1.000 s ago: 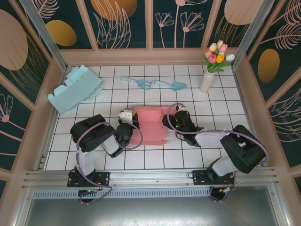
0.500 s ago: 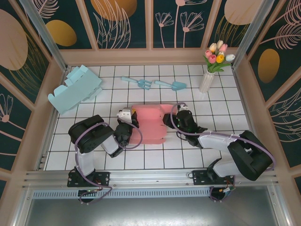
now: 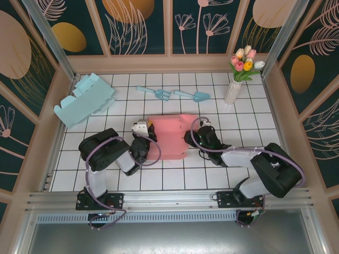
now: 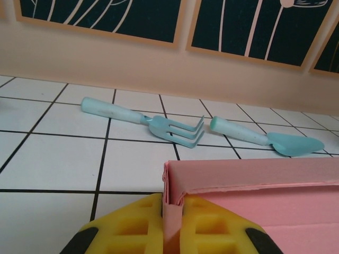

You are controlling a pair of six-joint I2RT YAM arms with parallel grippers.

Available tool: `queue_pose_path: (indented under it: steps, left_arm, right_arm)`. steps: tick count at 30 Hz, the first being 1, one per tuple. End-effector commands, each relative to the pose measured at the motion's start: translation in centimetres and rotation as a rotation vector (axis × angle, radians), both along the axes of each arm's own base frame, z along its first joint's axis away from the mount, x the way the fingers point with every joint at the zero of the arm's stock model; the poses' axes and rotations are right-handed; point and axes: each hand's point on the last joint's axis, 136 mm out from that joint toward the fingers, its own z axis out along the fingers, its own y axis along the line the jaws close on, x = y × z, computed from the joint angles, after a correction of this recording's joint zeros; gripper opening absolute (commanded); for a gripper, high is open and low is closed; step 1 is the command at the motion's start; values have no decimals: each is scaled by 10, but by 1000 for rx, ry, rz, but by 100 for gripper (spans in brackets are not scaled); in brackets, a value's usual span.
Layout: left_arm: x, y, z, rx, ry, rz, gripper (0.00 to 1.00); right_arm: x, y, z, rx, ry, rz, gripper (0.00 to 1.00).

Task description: Fold the paper box

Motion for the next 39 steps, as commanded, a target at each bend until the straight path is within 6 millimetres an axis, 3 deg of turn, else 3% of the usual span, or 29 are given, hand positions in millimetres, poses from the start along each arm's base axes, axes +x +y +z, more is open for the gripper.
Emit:
queue_pose_path:
  steps: [1, 5, 10, 17, 27, 32, 39]
  left_arm:
    - [-2, -8, 48, -200, -158, -43, 0]
    - [0, -8, 40, -186, -144, -26, 0]
    - [4, -11, 31, -163, -131, -25, 0]
    - [3, -10, 31, -170, -131, -25, 0]
    - [3, -6, 28, -160, -125, -4, 0]
    - [1, 0, 27, -118, -127, 14, 0]
    - [-2, 5, 27, -86, -127, 22, 0]
  right_arm:
    - [10, 16, 21, 66, -52, 16, 42]
    - [12, 24, 30, 77, -66, 52, 28]
    - [14, 35, 31, 31, -61, 93, 20]
    - [12, 52, 32, 63, -57, 150, 23]
    - [3, 61, 43, 74, -81, 210, 29]
    - [-7, 46, 54, 6, -112, 191, 32]
    - [-18, 5, 85, -86, -202, 110, 40]
